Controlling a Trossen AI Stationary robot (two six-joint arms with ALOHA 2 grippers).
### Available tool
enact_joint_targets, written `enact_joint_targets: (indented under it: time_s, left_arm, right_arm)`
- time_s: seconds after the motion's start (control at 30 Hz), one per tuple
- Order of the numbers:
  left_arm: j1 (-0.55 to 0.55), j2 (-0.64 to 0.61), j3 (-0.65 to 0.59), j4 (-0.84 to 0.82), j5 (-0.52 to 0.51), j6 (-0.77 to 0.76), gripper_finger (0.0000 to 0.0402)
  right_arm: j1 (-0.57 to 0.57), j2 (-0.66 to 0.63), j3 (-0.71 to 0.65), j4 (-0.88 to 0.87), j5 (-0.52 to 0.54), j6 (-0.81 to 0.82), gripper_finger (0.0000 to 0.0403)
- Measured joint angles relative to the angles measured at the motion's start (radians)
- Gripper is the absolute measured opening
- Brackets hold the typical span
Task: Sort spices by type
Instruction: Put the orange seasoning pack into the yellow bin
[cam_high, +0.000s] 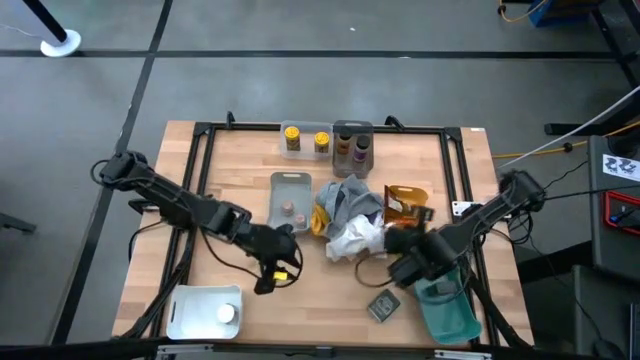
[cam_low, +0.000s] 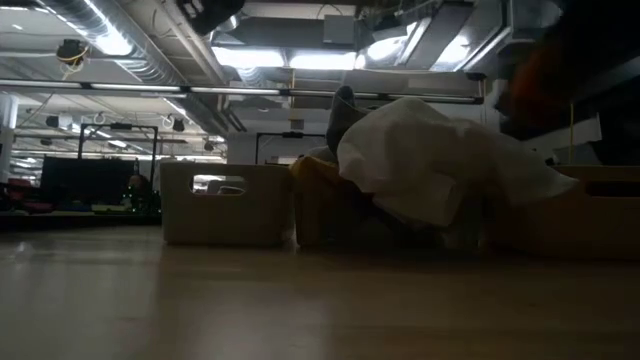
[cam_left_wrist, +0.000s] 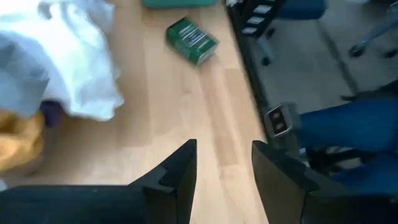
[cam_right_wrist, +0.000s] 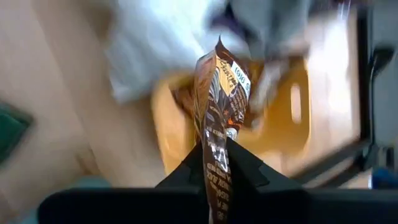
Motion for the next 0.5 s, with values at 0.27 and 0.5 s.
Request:
enact_joint_targets:
  time_s: [0.27,0.5]
  left_arm:
    - [-0.093,0.0,0.0,-0.013,-0.192,-0.024,0.0136]
    - [-0.153,0.015,0.0,-0.003,-0.258,-0.125,0.0136]
  right_arm:
    - [0.002,-0.164,-0.263,0.049,-0.086,0.143,0.0018]
    - [0.002,-0.169,-0.407,0.194,-0.085,0.136,0.0037]
